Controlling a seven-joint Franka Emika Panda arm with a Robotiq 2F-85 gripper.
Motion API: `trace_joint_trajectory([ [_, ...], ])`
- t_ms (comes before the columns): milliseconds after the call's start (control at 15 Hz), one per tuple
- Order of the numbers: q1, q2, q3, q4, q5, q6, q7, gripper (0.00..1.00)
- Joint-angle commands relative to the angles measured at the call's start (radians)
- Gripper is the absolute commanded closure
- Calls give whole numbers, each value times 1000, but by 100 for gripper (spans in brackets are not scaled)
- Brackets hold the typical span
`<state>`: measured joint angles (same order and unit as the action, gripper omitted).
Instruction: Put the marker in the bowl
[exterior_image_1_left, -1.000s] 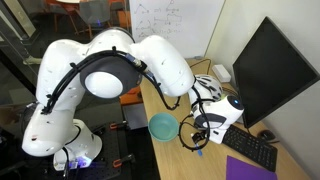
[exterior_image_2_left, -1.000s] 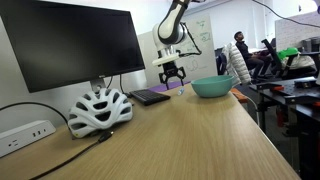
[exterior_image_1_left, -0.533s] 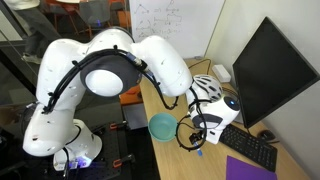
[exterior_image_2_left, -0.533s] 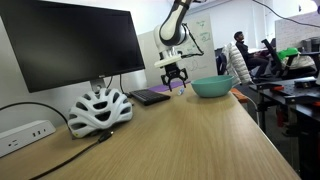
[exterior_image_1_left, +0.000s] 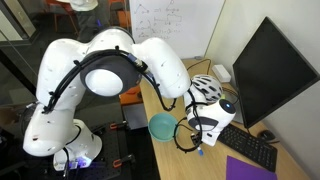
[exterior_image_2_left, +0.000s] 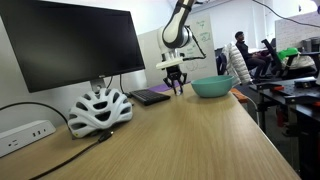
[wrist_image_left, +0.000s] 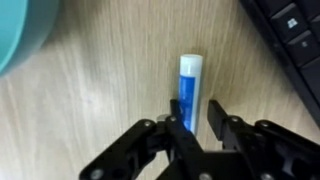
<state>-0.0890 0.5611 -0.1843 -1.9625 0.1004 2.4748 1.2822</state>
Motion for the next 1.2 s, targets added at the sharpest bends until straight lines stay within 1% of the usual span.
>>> trace_joint_trajectory([
  [0, 17, -31, -11, -36, 45, 32, -20, 93],
  [67, 20, -37, -13, -37, 51, 26, -15, 99],
  [200, 22, -59, -14, -43, 69, 11, -3, 95],
  [333, 40, -98, -29, -58, 62, -14, 27, 95],
  [467, 57, -160, -37, -90, 44, -44, 48, 95],
  [667, 80, -265, -24, -147, 34, -118, 68, 95],
  [800, 114, -350, -21, -216, -10, -144, 139, 95],
  [867, 130, -391, -17, -250, -45, -143, 186, 95],
  [1133, 130, -516, 45, -356, -81, -212, 243, 95],
])
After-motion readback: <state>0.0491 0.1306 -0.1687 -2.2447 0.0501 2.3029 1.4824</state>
